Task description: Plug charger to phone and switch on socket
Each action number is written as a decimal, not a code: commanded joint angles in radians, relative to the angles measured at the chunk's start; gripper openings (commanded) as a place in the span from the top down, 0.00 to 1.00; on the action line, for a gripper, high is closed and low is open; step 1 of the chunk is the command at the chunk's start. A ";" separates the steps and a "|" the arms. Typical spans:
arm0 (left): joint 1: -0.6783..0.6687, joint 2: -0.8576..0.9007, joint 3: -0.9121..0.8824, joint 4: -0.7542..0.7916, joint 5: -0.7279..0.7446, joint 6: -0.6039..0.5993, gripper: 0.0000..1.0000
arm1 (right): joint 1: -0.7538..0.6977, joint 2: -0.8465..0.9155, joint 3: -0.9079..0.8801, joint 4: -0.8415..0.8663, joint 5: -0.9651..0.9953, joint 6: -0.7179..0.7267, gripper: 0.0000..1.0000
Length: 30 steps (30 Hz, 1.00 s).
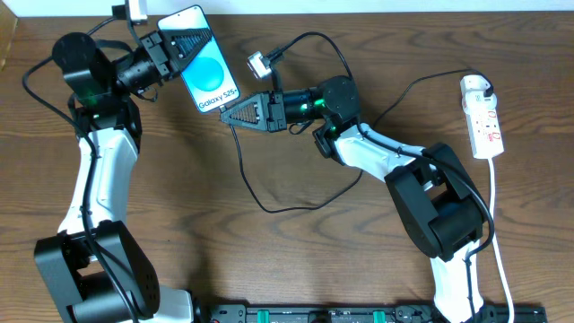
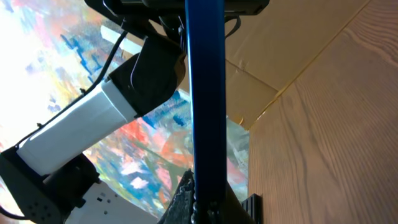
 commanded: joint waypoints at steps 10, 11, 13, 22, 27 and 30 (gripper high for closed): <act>-0.010 -0.010 0.000 0.008 0.061 0.018 0.93 | -0.017 -0.001 0.016 0.007 0.042 -0.118 0.99; -0.010 -0.010 0.000 0.008 0.061 0.018 0.93 | -0.017 -0.001 0.016 0.007 0.042 -0.120 0.99; -0.010 -0.010 0.000 0.008 0.061 0.018 0.93 | -0.017 -0.001 0.016 0.007 0.042 -0.120 0.99; -0.010 -0.010 0.000 0.008 0.052 0.018 0.93 | -0.017 -0.001 0.016 0.007 0.041 -0.119 0.65; -0.008 -0.010 0.000 0.008 0.041 0.018 0.93 | -0.017 -0.001 0.016 0.007 0.037 -0.116 0.53; -0.008 -0.010 0.000 0.008 0.034 0.018 0.93 | -0.017 -0.001 0.016 0.008 0.025 -0.116 0.42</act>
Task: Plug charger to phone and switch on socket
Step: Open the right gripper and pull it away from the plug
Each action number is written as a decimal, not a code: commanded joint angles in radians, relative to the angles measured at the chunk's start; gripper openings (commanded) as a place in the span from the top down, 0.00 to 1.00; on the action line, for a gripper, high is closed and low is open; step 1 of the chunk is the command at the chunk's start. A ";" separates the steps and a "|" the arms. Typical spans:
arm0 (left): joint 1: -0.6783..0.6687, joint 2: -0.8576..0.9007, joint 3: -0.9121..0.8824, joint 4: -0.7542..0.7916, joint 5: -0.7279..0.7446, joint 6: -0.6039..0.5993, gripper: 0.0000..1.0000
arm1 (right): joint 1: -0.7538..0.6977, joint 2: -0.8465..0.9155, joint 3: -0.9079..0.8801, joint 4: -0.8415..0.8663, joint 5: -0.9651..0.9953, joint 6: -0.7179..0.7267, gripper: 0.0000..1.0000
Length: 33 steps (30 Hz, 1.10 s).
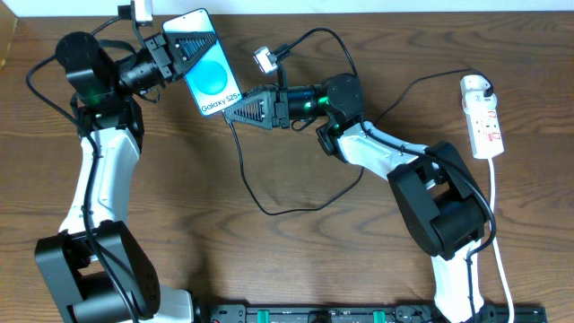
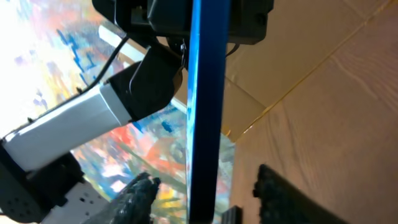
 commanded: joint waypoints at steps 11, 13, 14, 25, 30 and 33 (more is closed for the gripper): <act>0.018 -0.010 0.000 0.010 -0.055 0.017 0.92 | 0.006 -0.001 0.016 0.004 -0.120 -0.012 0.20; 0.034 -0.010 0.000 0.010 -0.058 0.016 0.93 | 0.007 -0.001 0.016 0.004 -0.141 -0.012 0.03; 0.043 -0.010 0.000 0.010 -0.059 0.016 0.93 | 0.008 -0.001 0.016 0.004 -0.155 -0.012 0.01; 0.130 -0.010 0.000 0.009 -0.026 -0.044 0.92 | 0.004 -0.001 0.016 -0.103 -0.160 -0.037 0.01; 0.131 -0.010 0.000 0.009 -0.016 -0.045 0.93 | -0.008 -0.001 0.016 -0.494 -0.079 -0.274 0.01; 0.131 -0.010 0.000 0.008 -0.015 -0.045 0.93 | -0.036 -0.001 0.016 -0.669 -0.043 -0.439 0.01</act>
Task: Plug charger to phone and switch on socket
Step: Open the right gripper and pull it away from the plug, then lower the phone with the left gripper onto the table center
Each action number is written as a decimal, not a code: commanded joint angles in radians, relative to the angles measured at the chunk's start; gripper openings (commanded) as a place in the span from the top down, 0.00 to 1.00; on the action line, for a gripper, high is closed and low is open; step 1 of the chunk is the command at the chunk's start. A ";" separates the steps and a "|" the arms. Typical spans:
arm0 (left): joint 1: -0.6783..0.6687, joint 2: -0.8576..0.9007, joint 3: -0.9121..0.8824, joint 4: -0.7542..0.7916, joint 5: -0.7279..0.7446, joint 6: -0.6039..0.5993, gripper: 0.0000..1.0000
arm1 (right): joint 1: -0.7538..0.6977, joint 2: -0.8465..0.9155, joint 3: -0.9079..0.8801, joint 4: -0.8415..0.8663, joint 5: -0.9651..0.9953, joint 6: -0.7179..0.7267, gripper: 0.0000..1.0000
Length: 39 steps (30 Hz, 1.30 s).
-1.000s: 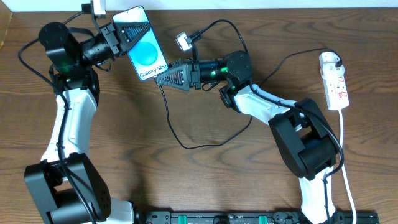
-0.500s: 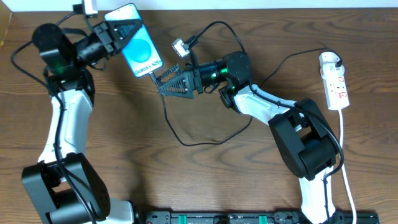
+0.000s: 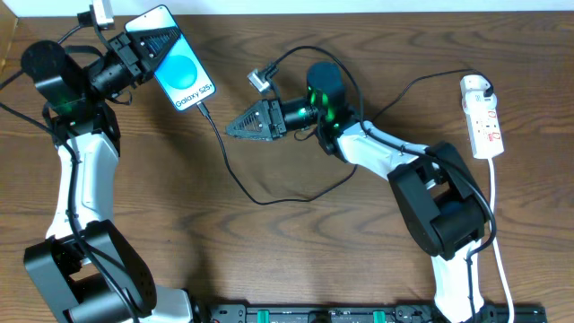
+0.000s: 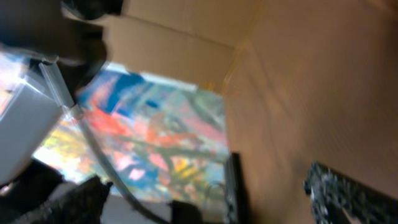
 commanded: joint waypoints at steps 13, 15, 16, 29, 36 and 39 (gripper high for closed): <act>0.002 -0.010 0.000 -0.043 0.032 -0.004 0.93 | -0.261 -0.003 0.010 -0.408 0.176 -0.366 0.01; -0.002 -0.010 0.000 -0.071 0.032 0.011 0.93 | -0.277 -0.009 0.010 -0.542 0.238 -0.440 0.01; -0.007 -0.010 0.000 -0.094 0.031 0.031 0.93 | -0.284 -0.017 0.010 -0.639 0.287 -0.492 0.01; -0.209 -0.008 0.000 -0.520 -0.163 0.386 0.93 | -0.291 -0.317 0.010 -1.190 0.838 -0.750 0.01; -0.362 0.036 0.000 -0.750 -0.325 0.560 0.93 | -0.291 -0.490 0.010 -1.283 0.968 -0.772 0.01; -0.406 0.077 0.000 -0.774 -0.325 0.583 0.93 | -0.291 -0.542 0.010 -1.310 1.018 -0.772 0.01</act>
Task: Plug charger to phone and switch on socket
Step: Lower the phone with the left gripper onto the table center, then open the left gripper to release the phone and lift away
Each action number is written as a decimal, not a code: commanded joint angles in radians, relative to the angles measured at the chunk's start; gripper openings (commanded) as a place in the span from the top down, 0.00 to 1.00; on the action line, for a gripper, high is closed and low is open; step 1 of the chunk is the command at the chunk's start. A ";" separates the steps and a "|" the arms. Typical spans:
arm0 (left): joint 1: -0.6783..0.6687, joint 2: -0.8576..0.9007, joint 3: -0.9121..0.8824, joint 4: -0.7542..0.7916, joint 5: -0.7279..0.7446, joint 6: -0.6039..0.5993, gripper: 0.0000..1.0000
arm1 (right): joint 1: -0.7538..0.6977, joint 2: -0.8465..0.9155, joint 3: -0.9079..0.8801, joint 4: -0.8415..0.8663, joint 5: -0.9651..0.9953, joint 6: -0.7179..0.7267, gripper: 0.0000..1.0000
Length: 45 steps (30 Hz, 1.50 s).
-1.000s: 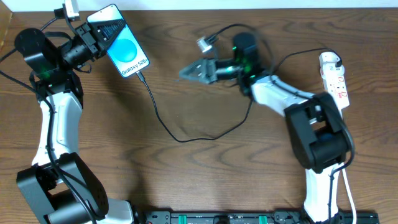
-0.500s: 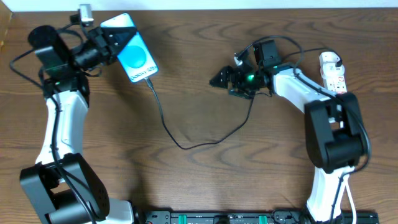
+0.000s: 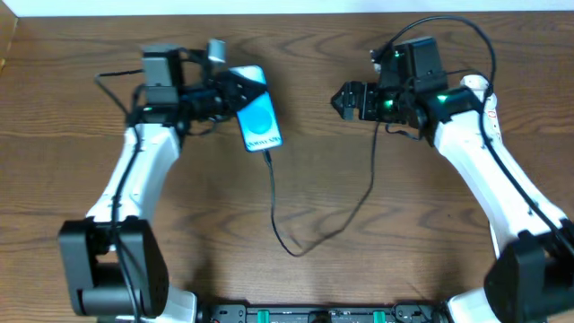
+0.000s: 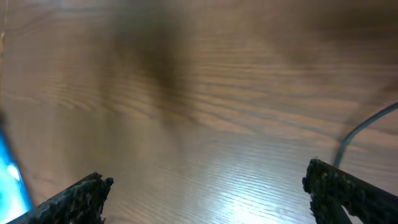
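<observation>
The phone, its blue screen up, sits left of centre with my left gripper shut on its top end. A black charger cable is plugged into the phone's lower end, loops toward the table's front and climbs to the right. My right gripper hangs open right of centre, nothing between its fingers, a good gap from the phone. In the right wrist view the phone's blue edge shows at the far left and the cable at the right. The socket strip lies mostly hidden under my right arm.
The wooden table spreads wide in front of both arms. The cable loop lies across the middle front. A black rail runs along the front edge.
My left arm has brought the phone from the far left corner to left of centre. My right gripper, then open beside the cable at mid-table, now hangs farther right, still open.
At first my right gripper was shut at the phone's lower edge while the left held the phone up. Then the right fingers stood apart astride that edge. Later the right was back from the phone with the cable hanging from it. Now the arms are apart, cable still plugged.
</observation>
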 commanded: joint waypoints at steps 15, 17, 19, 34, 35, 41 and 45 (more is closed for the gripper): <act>-0.187 0.349 0.010 0.031 -0.010 0.077 0.92 | -0.006 -0.148 0.010 -0.085 0.161 -0.043 0.01; -0.204 0.359 0.010 0.047 -0.010 0.077 0.92 | -0.006 -0.148 0.010 -0.089 0.161 -0.046 0.01; -0.230 0.362 0.010 0.050 -0.063 0.077 0.93 | -0.006 -0.148 0.010 -0.095 0.161 -0.046 0.01; -0.328 0.362 0.010 0.042 -0.278 0.035 0.83 | 0.005 -0.148 0.010 -0.118 0.161 -0.046 0.01; -0.328 0.363 0.010 0.042 -0.278 0.035 0.83 | 0.005 -0.148 0.010 -0.119 0.160 -0.046 0.01; -0.328 0.367 0.010 0.043 -0.283 0.035 0.83 | 0.005 -0.148 0.010 -0.126 0.160 -0.046 0.01; -0.328 0.367 0.010 0.042 -0.302 0.035 0.76 | 0.005 -0.148 0.010 -0.127 0.160 -0.046 0.01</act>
